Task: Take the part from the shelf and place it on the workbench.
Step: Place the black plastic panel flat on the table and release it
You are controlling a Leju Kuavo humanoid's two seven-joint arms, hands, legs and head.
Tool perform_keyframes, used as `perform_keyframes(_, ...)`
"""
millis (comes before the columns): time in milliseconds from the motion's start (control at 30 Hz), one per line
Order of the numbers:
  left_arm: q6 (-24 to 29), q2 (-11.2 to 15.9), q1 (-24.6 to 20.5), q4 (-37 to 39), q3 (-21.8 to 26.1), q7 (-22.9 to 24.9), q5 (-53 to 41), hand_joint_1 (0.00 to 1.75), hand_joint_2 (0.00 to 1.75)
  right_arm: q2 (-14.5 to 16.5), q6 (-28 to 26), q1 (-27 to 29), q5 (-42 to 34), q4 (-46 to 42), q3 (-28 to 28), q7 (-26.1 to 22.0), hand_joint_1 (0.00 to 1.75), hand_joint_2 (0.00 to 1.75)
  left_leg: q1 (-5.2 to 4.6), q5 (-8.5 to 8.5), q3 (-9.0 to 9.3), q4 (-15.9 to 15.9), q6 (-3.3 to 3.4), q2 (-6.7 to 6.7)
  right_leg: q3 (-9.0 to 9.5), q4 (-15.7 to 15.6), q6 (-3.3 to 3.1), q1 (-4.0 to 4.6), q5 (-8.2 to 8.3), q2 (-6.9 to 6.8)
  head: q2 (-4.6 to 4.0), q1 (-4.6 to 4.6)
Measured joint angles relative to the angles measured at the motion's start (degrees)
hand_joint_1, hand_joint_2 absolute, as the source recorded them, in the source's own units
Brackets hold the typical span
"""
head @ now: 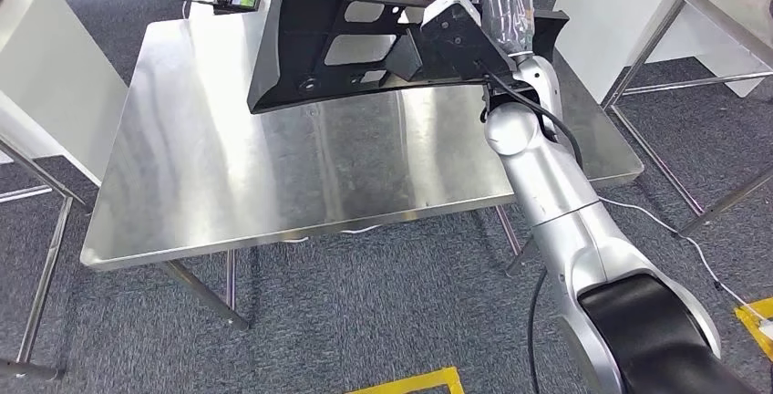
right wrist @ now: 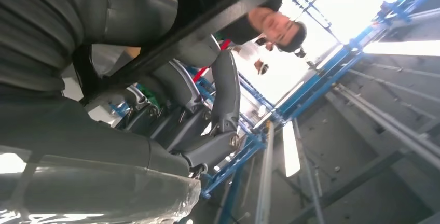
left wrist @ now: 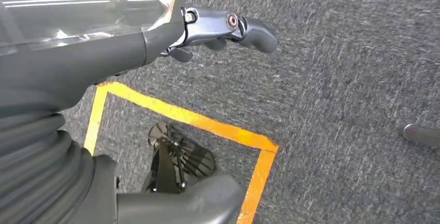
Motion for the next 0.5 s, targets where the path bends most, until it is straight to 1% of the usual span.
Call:
perform_keyframes(33, 0.0, 0.0, 0.0, 0.0, 0.0, 0.0, 0.0, 0.0, 1.75, 0.1, -0.1, -0.1, 0.0, 0.1, 0.0, 0.0, 1.75, 1.75, 0.15, -0.48, -0.61, 1.4, -0.27, 0.14, 0.4, 0.1, -0.25, -0.03, -0.26, 0.05, 0.0, -0.11)
perform_keyframes(67, 0.0, 0.0, 0.0, 0.0, 0.0, 0.0, -0.1, 0.0, 1.75, 0.1, -0.2, -0.3, 0.0, 0.1, 0.0, -0.1, 1.75, 1.75, 0.31, -1.16, -2.11, 4.0, -0.61, 0.27, 0.8, 0.1, -0.63, -0.08, -0.53, 0.13, 0.0, -0.15)
perform_keyframes(100, 0.0, 0.0, 0.0, 0.0, 0.0, 0.0, -0.1, 0.0, 1.75, 0.2, -0.2, -0.4, 0.0, 0.2, 0.0, -0.1, 1.75, 1.75, 0.41, -2.2, -4.37, 7.7, -0.95, 0.39, 1.12, 0.1, -1.0, -0.06, -0.86, 0.19, 0.01, -0.13)
perform_keyframes(133, 0.0, 0.0, 0.0, 0.0, 0.0, 0.0, -0.1, 0.0, 1.75, 0.3, -0.2, -0.4, -0.1, 0.3, 0.0, -0.2, 1.75, 1.75, 0.49, -3.52, -6.94, 11.4, -1.27, 0.44, 1.42, 0.1, -1.23, -0.04, -1.21, 0.23, 0.01, -0.18)
perform_keyframes(167, 0.0, 0.1, 0.0, 0.0, 0.0, 0.0, -0.2, 0.0, 1.75, 0.4, -0.3, -0.3, -0.1, 0.4, 0.0, -0.2, 1.75, 1.75, 0.63, -4.72, -9.36, 14.5, -1.54, 0.47, 1.76, 0.1, -1.34, -0.05, -1.58, 0.28, 0.01, -0.16)
perform_keyframes(200, 0.0, 0.1, 0.0, 0.0, 0.0, 0.1, -0.2, 0.0, 1.75, 0.4, -0.3, -0.1, -0.1, 0.5, 0.1, -0.2, 1.75, 1.75, 0.81, -5.2, -11.03, 15.8, -1.72, 0.5, 2.2, 0.1, -1.3, -0.08, -2.02, 0.34, 0.01, -0.18)
perform_keyframes(233, 0.1, 0.1, 0.1, 0.0, 0.0, 0.1, -0.2, 0.0, 1.75, 0.5, -0.4, 0.0, -0.1, 0.6, 0.1, -0.2, 1.75, 1.75, 1.05, -4.51, -11.7, 15.1, -1.86, 0.53, 2.76, 0.1, -1.17, -0.14, -2.5, 0.39, 0.0, -0.17)
perform_keyframes(267, 0.1, 0.1, 0.1, 0.0, 0.0, 0.1, -0.2, 0.0, 1.75, 0.5, -0.4, 0.1, -0.1, 0.6, 0.1, -0.2, 1.75, 1.75, 1.29, -2.64, -11.4, 12.7, -1.97, 0.57, 3.41, 0.1, -0.97, -0.23, -3.02, 0.43, 0.0, -0.16)
perform_keyframes(333, 0.2, 0.1, 0.1, 0.0, 0.0, 0.1, -0.2, 0.0, 1.75, 0.6, -0.6, 0.1, 0.0, 0.7, 0.1, 0.0, 1.75, 1.75, 1.75, 2.77, -9.34, 5.3, -2.21, 0.7, 4.64, 0.3, -0.31, -0.27, -4.15, 0.46, 0.0, -0.19)
perform_keyframes(367, 0.3, 0.1, 0.1, 0.1, 0.0, 0.1, -0.2, 0.0, 1.75, 0.7, -0.7, 0.0, 0.1, 0.7, 0.1, 0.0, 1.75, 1.75, 1.83, 4.33, -8.38, 2.7, -2.0, 0.77, 4.93, 0.5, 0.06, -0.16, -4.62, 0.53, 0.0, -0.21)
perform_keyframes(400, 0.6, 0.1, 0.1, 0.1, 0.0, 0.1, -0.1, 0.0, 1.75, 0.9, -0.7, -0.2, 0.2, 0.8, 0.1, 0.2, 1.75, 1.75, 1.8, 5.39, -7.82, 1.3, -1.64, 0.77, 5.05, 0.7, 0.48, 0.04, -5.05, 0.6, 0.01, -0.19)
perform_keyframes(433, 0.9, 0.0, 0.1, 0.1, 0.0, 0.0, -0.1, 0.0, 1.75, 1.0, -0.8, -0.3, 0.4, 0.9, 0.1, 0.2, 1.75, 1.75, 1.72, 5.63, -7.6, 0.9, -1.2, 0.75, 5.1, 0.8, 0.8, 0.24, -5.38, 0.66, 0.01, -0.14)
perform_keyframes(467, 1.1, 0.0, 0.1, 0.1, 0.0, 0.0, 0.0, 0.0, 1.75, 1.1, -0.8, -0.4, 0.4, 1.0, 0.1, 0.3, 1.75, 1.75, 1.6, 5.81, -7.5, 1.0, -0.83, 0.65, 5.1, 0.9, 0.91, 0.31, -5.54, 0.73, 0.01, -0.07)
perform_keyframes(500, 1.4, -0.1, 0.0, 0.1, 0.1, 0.0, 0.1, 0.0, 1.75, 1.3, -0.8, -0.6, 0.5, 1.2, 0.1, 0.3, 1.75, 1.75, 1.51, 6.31, -7.57, 0.9, -0.73, 0.51, 5.19, 0.9, 0.93, 0.34, -5.67, 0.72, 0.01, 0.08)
